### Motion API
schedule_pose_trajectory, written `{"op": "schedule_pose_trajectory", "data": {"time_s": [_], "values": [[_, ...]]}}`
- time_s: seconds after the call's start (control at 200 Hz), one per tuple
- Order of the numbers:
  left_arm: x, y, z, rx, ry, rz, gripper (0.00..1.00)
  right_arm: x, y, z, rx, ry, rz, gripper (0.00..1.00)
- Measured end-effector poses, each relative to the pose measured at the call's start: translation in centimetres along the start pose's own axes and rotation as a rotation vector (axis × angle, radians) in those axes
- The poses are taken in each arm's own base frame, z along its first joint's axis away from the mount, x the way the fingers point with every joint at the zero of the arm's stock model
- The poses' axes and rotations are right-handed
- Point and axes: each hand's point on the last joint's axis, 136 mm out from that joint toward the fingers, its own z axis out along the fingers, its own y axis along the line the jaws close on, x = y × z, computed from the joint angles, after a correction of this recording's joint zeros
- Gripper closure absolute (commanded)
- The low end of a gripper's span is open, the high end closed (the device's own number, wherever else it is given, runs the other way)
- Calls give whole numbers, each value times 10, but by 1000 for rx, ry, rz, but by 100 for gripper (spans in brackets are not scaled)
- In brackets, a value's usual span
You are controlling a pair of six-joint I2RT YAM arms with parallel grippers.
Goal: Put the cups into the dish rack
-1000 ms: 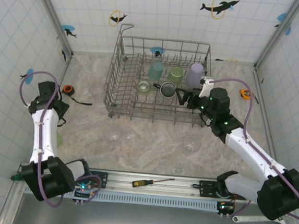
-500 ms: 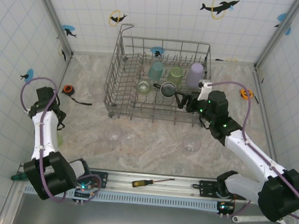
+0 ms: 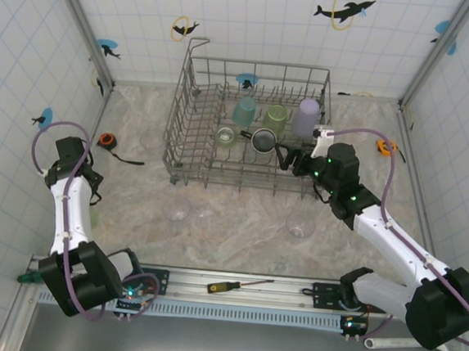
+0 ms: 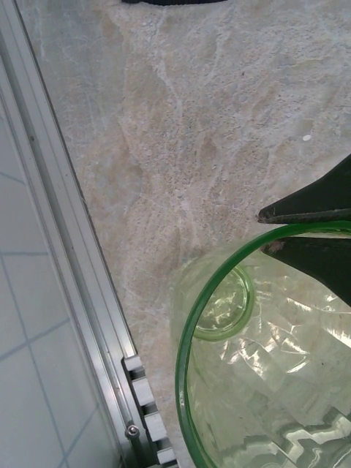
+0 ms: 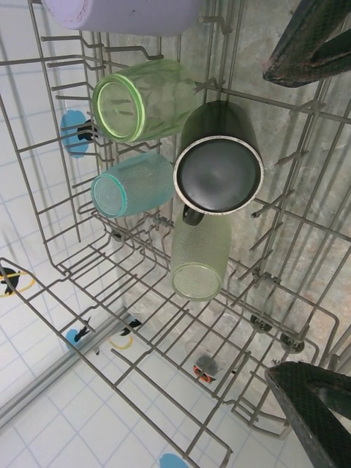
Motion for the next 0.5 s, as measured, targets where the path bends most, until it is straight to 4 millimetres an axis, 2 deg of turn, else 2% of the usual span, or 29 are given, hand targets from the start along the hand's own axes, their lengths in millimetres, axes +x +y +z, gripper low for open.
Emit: {"op": "schedule_pose_trajectory", "data": {"time_s": [0.29, 0.5], "values": [[6, -29, -10, 168, 55, 17, 100, -3, 1, -5, 1, -17, -2, 0], [7, -54, -29, 325, 83, 17, 100, -2, 2, -5, 0, -16, -2, 0]]}}
